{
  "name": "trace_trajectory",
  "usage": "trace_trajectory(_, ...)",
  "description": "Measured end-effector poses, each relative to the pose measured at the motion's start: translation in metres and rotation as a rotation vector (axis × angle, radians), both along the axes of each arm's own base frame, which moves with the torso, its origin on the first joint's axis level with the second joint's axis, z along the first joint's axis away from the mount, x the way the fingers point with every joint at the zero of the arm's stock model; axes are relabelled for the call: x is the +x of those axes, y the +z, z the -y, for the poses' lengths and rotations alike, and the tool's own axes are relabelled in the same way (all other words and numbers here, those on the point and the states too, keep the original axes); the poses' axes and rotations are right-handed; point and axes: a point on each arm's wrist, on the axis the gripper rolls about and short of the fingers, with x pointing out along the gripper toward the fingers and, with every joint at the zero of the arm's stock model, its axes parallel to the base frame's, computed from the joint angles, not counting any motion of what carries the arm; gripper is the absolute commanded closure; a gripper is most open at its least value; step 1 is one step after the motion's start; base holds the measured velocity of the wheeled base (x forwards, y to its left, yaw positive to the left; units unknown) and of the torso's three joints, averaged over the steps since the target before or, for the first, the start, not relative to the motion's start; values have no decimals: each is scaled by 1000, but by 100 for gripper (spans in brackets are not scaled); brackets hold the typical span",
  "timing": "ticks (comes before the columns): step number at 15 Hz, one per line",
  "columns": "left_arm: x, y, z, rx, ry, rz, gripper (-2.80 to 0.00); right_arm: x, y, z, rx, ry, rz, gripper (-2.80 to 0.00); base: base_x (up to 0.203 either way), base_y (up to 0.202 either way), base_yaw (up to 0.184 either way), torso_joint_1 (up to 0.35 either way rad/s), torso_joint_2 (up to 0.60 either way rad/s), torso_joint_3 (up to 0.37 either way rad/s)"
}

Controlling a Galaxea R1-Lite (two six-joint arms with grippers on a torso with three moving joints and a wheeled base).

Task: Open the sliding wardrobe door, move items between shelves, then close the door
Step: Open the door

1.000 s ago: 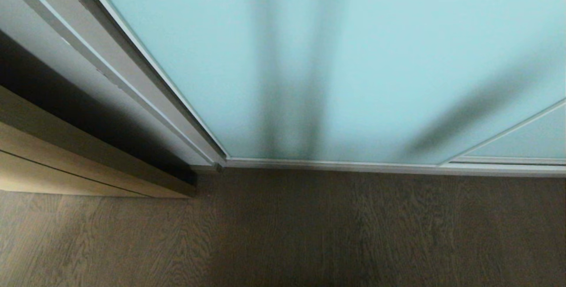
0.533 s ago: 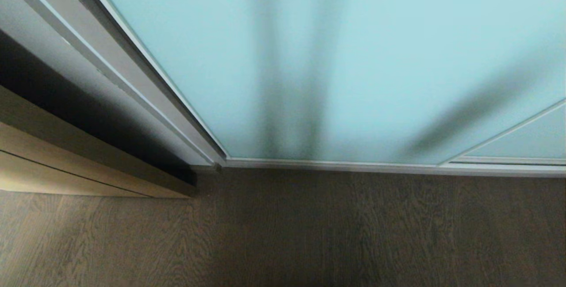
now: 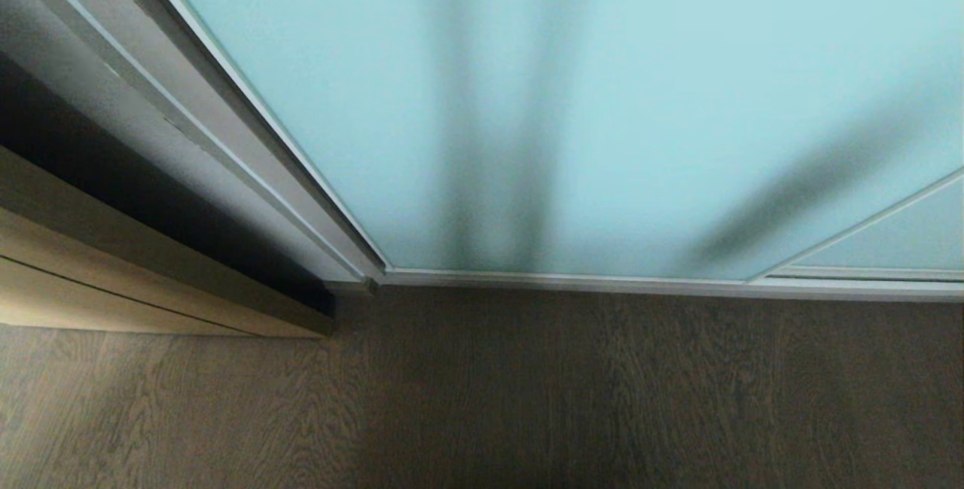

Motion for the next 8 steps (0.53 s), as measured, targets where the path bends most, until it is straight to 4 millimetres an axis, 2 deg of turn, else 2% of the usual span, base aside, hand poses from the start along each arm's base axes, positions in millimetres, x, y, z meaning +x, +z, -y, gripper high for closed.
trace_trajectory(2, 25, 36, 0, -3, -2, 81, 0, 0, 0, 0, 0, 0, 0, 0, 0, 0, 0, 0, 0, 0)
trace_trajectory(4, 44, 58, 0, -1, -9, 180, 0, 0, 0, 0, 0, 0, 0, 0, 0, 0, 0, 0, 0, 0)
trace_trajectory(8, 71, 60, 2, 23, -67, 190, 0, 0, 0, 0, 0, 0, 0, 0, 0, 0, 0, 0, 0, 0)
